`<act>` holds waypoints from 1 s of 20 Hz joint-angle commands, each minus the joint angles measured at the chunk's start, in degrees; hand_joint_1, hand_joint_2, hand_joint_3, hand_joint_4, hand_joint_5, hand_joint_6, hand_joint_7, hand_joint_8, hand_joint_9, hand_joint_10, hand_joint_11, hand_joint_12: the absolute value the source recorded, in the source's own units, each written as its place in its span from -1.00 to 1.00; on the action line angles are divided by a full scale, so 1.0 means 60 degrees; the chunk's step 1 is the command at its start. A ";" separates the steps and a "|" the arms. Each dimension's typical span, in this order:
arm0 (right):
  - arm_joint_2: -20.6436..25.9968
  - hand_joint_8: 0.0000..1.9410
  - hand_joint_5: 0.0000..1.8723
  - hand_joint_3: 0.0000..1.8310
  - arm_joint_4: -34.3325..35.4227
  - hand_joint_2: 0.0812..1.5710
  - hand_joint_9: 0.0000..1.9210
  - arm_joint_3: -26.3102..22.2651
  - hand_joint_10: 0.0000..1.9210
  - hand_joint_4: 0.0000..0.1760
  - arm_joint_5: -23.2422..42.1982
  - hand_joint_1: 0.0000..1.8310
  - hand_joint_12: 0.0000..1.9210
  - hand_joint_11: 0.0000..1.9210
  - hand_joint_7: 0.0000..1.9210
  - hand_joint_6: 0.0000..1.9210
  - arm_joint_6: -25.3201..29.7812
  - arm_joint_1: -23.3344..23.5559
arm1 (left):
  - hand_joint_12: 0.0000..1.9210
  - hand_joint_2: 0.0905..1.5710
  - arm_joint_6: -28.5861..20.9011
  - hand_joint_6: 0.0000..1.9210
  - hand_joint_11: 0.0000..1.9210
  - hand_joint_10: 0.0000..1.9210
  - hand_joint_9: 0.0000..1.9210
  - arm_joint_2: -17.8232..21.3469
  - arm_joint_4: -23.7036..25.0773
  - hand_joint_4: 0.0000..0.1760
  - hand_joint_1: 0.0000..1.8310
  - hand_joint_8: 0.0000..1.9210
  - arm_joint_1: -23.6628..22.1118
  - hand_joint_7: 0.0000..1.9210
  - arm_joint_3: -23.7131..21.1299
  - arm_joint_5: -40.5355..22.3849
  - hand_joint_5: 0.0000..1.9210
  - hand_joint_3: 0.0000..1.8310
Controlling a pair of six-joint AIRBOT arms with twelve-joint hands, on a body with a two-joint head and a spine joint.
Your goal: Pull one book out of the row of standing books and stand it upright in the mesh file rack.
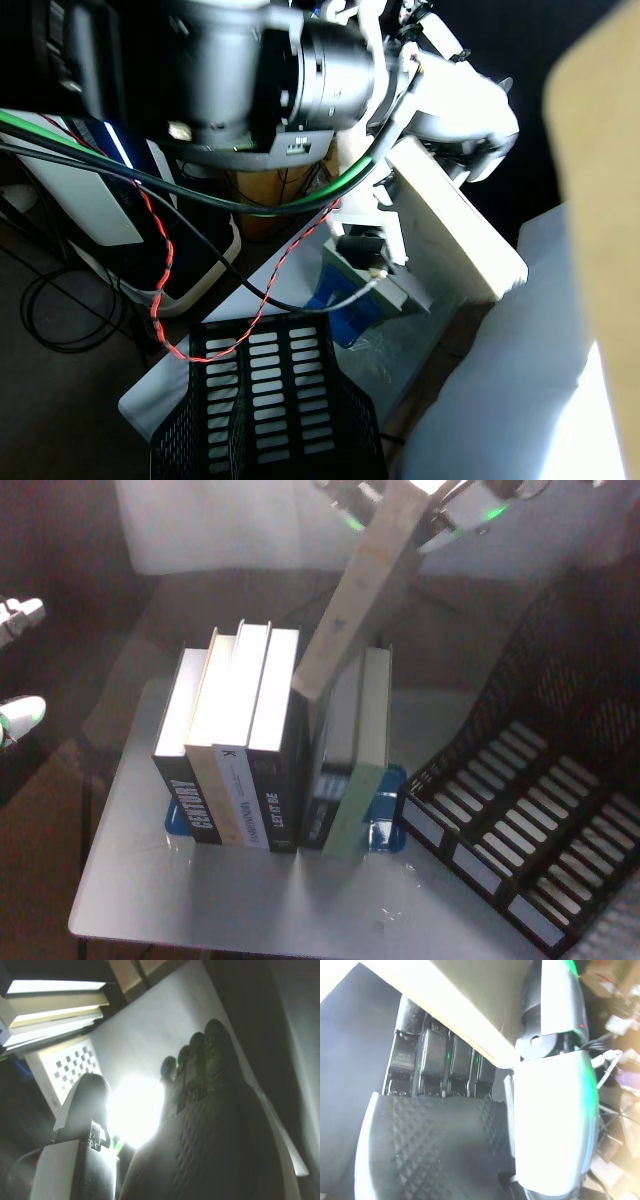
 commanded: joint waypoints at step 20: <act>0.2408 0.18 -0.11 -1.00 -0.6245 0.45 -0.17 -0.1587 0.45 -1.00 -0.0535 0.49 0.82 -0.60 -0.04 0.17 0.4315 0.2487 | -1.00 0.77 -0.0028 -1.00 -1.00 -1.00 -1.00 -0.0107 0.0014 -0.36 -0.27 -1.00 -0.0361 -1.00 0.0127 -0.0847 -0.94 -1.00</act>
